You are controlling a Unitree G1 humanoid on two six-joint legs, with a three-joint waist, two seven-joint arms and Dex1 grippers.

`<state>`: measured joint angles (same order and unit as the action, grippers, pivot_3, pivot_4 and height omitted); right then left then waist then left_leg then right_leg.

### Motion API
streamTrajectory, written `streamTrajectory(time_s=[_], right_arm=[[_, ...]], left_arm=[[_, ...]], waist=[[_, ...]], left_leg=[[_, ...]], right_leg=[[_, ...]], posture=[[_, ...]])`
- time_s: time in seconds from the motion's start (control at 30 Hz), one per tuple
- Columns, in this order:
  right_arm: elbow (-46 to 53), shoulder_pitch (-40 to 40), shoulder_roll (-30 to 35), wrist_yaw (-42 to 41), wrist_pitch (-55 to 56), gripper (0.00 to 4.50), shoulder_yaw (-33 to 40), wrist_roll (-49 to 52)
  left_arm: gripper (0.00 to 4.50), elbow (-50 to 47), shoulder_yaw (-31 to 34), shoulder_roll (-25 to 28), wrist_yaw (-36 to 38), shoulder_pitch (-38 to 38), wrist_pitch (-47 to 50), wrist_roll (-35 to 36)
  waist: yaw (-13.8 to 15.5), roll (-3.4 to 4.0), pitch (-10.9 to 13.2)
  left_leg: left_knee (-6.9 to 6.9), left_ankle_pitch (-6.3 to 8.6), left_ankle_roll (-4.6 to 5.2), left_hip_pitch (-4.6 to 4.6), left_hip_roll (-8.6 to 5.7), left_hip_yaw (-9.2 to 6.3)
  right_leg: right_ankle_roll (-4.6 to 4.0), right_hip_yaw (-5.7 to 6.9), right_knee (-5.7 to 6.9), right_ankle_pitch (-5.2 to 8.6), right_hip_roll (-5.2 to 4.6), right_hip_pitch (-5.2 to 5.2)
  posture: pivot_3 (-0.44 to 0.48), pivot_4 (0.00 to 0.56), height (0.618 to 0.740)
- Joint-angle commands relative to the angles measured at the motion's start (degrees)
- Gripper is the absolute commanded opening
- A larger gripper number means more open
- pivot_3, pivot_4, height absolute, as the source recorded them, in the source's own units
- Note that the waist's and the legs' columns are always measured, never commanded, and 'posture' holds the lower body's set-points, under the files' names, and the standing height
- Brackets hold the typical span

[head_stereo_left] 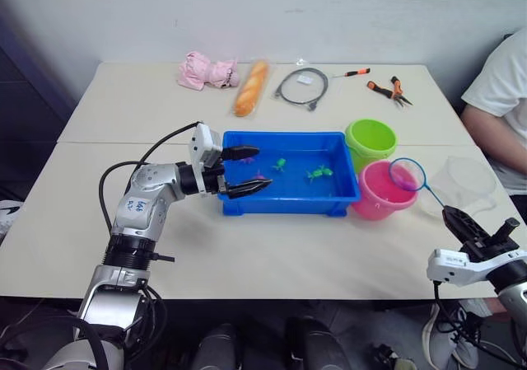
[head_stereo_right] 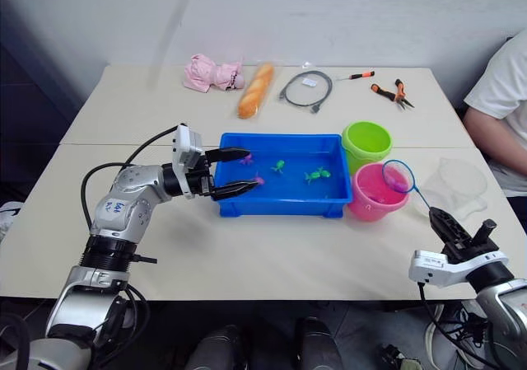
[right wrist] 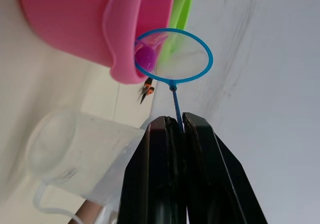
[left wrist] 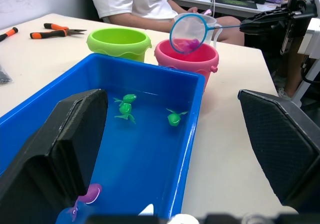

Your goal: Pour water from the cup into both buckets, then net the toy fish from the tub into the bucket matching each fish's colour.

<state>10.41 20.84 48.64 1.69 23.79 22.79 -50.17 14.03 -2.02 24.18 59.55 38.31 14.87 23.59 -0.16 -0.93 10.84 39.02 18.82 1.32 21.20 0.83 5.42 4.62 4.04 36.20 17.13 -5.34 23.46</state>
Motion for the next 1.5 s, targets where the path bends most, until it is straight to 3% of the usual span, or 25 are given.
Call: streamTrajectory(time_s=[0.03,0.33,0.67,0.83,1.5], right_arm=[[2.4,1.3,0.2,1.4,1.3,0.0,0.6,0.6],[-2.2,-2.5,3.0,3.0,0.8,0.0,1.1,0.3],[0.8,0.3,1.2,3.6,0.5,0.0,-1.5,-1.4],[1.8,2.3,1.3,7.7,0.7,0.0,-0.6,-3.9],[0.0,0.9,2.2,11.0,-2.1,0.0,-0.6,-5.5]], left_arm=[[4.46,-0.9,1.0,0.1,0.1,1.0,-0.7,0.1],[4.46,0.1,1.0,0.0,0.5,1.8,-1.0,0.0],[4.46,-1.0,1.0,0.0,0.0,0.8,-1.0,-0.1],[4.46,-0.9,1.1,-0.3,-0.2,0.8,-1.0,0.1],[4.46,0.0,1.1,-1.6,-0.9,1.4,-1.7,-0.2]], waist=[[0.1,0.0,0.0],[0.0,0.0,0.0],[0.1,0.0,0.0],[0.1,0.0,0.0],[0.1,0.0,0.0]], left_leg=[[0.0,0.0,0.0,0.0,0.0,0.0],[0.02,-0.01,0.02,0.01,-0.03,0.0],[0.03,-0.05,0.01,0.0,-0.04,0.0],[0.01,-0.06,0.0,0.0,-0.03,-0.01],[0.0,-0.08,-0.04,-0.01,-0.02,-0.01]], right_leg=[[0.0,0.0,0.0,0.0,0.0,0.0],[0.0,0.0,0.0,0.0,-0.02,-0.01],[-0.01,-0.01,0.02,0.0,-0.03,-0.01],[-0.01,-0.01,0.03,0.0,-0.03,-0.01],[-0.01,-0.03,0.09,0.01,0.0,0.01]], posture=[[0.0,0.15,0.738],[0.0,0.15,0.738],[0.0,0.15,0.738],[0.0,0.15,0.738],[0.0,0.15,0.738]])
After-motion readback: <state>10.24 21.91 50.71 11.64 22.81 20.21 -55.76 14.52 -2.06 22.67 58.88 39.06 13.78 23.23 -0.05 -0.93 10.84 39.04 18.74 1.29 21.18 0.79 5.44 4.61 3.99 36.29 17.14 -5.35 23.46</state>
